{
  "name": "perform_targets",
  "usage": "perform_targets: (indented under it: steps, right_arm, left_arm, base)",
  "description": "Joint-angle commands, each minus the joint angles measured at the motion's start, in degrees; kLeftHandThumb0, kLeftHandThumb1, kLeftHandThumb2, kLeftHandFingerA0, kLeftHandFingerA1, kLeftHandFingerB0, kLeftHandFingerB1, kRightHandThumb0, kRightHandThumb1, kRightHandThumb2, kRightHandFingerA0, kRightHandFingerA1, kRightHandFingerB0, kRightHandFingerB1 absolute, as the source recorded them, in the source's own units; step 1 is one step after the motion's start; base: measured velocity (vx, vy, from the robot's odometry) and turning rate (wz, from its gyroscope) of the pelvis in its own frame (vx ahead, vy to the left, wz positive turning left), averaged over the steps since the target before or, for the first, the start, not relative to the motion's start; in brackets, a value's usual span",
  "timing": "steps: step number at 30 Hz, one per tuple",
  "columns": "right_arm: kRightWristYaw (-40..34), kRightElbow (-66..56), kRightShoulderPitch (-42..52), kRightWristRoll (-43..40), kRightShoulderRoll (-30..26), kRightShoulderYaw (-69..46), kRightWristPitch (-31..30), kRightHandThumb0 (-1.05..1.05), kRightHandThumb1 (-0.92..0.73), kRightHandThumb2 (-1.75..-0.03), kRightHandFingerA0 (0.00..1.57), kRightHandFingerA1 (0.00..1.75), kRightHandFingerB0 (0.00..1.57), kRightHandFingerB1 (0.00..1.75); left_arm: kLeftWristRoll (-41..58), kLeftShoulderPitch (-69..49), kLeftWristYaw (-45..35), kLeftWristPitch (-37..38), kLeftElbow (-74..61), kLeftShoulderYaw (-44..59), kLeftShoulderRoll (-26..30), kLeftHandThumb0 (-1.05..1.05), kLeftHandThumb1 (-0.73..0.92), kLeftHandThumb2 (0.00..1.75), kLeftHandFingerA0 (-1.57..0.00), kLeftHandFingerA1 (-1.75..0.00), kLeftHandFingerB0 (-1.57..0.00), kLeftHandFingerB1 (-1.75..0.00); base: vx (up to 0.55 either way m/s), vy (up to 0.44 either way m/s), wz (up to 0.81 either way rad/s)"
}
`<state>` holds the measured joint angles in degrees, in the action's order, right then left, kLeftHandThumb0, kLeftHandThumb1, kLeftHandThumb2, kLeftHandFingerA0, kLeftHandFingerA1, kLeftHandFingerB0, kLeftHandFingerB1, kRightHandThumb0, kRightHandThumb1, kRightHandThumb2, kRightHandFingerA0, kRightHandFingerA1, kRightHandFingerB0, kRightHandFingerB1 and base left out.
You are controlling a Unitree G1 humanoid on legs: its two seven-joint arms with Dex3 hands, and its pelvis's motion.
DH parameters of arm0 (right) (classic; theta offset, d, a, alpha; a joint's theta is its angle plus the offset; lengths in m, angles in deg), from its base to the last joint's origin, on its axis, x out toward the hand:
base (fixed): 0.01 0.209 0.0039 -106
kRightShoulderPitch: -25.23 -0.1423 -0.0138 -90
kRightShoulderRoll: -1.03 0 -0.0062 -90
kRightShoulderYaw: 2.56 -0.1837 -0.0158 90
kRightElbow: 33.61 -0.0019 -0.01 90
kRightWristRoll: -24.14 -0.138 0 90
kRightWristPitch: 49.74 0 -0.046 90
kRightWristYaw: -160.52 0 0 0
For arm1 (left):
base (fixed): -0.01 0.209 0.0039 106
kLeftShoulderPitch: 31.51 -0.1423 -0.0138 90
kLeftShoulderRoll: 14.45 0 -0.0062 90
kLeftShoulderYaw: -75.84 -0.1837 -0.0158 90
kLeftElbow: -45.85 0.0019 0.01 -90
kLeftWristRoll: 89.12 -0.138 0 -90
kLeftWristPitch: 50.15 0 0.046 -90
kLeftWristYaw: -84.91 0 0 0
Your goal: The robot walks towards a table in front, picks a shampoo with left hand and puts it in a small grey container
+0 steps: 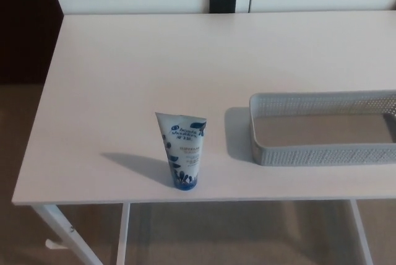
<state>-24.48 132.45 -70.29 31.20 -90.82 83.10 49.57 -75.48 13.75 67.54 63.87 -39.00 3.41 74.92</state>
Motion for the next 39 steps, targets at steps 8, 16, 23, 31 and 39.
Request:
perform_targets:
  steps: [8,16,23,31,39]
  right_arm:
    - [-0.26,0.81,1.85,0.96,-0.7,0.57,-0.82,-0.3,-0.66,-0.59,0.78,0.52,0.61,0.43]
    - [0.06,0.64,2.38,0.68,-0.55,0.66,-0.71,-0.32,-0.68,-0.59,0.77,0.51,0.6,0.42]
    - [-0.01,0.8,2.51,0.61,-0.43,0.43,-0.93,-0.32,-0.68,-0.59,0.77,0.52,0.6,0.43]
    - [-0.18,0.88,1.83,1.04,0.1,0.89,-1.51,-0.31,-0.68,-0.59,0.78,0.51,0.6,0.42]
    - [0.11,0.46,1.15,1.62,-0.16,1.58,-1.69,-0.31,-0.7,-0.61,0.77,0.51,0.6,0.43]
  left_arm:
    - [20.81,-7.99,-6.4,-6.84,-43.92,7.37,10.19,-0.3,0.49,0.6,-0.14,-0.38,-0.15,-0.31]
    - [17.72,10.12,-4.09,-18.43,-41.06,-1.2,15.36,-0.2,0.53,0.97,-0.05,-0.53,0.0,-0.49]
    - [7.2,26.67,-2.66,-24.83,-30.54,-9.85,14.93,-0.29,0.51,0.58,-0.14,-0.39,-0.16,-0.29]
    - [0.37,37.36,-2.19,-26.73,-20.31,-15.77,14.43,-0.3,0.5,0.59,-0.15,-0.39,-0.16,-0.29]
    - [-2.18,40.84,-1.67,-26.88,-15.74,-18.25,12.62,-0.35,0.49,0.59,-0.16,-0.39,-0.15,-0.3]
  base:
    - [0.0,0.0,0.0]
    - [0.0,0.0,0.0]
    - [0.0,0.0,0.0]
    - [0.0,0.0,0.0]
    - [0.0,0.0,0.0]
